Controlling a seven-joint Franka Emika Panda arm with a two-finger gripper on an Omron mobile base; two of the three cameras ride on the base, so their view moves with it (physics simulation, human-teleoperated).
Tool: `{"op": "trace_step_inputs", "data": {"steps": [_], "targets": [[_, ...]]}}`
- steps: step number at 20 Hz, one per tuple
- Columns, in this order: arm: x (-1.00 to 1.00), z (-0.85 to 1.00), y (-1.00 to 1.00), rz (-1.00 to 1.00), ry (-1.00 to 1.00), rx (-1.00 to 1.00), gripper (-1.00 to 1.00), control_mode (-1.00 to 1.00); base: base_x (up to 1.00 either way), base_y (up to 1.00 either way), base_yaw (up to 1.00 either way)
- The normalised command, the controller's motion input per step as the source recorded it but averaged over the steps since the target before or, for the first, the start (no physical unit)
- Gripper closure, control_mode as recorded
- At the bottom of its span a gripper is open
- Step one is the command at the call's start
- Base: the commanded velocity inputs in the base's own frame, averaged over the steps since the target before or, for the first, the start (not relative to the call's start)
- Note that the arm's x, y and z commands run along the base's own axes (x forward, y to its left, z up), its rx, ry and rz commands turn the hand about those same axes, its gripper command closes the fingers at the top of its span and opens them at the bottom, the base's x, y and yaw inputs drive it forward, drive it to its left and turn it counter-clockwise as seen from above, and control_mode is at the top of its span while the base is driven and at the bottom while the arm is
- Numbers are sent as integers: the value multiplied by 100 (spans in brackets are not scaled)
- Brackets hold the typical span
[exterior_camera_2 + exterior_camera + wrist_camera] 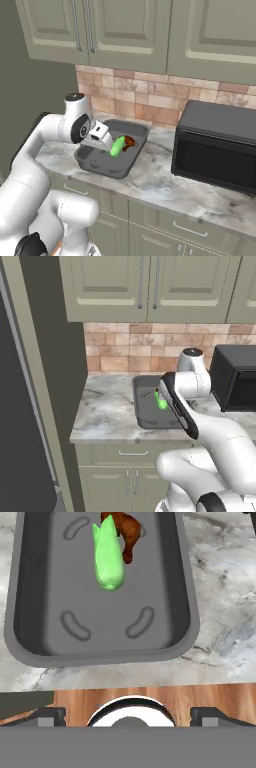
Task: Place one corn and one chicken drumstick in each tupperware on the nearby counter, to pack two identical lunches.
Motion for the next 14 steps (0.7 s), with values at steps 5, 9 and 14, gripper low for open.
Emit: {"op": "trace_step_inputs", "data": {"steps": [5,9,14], "targets": [[-92,70,28,0,-24,-10,-100,-100,0,0,0],[-66,45,2,0,-8,-3,-100,100,-23,0,0],[0,0,0,0,0,0,-100,100,-97,-27,0]]}}
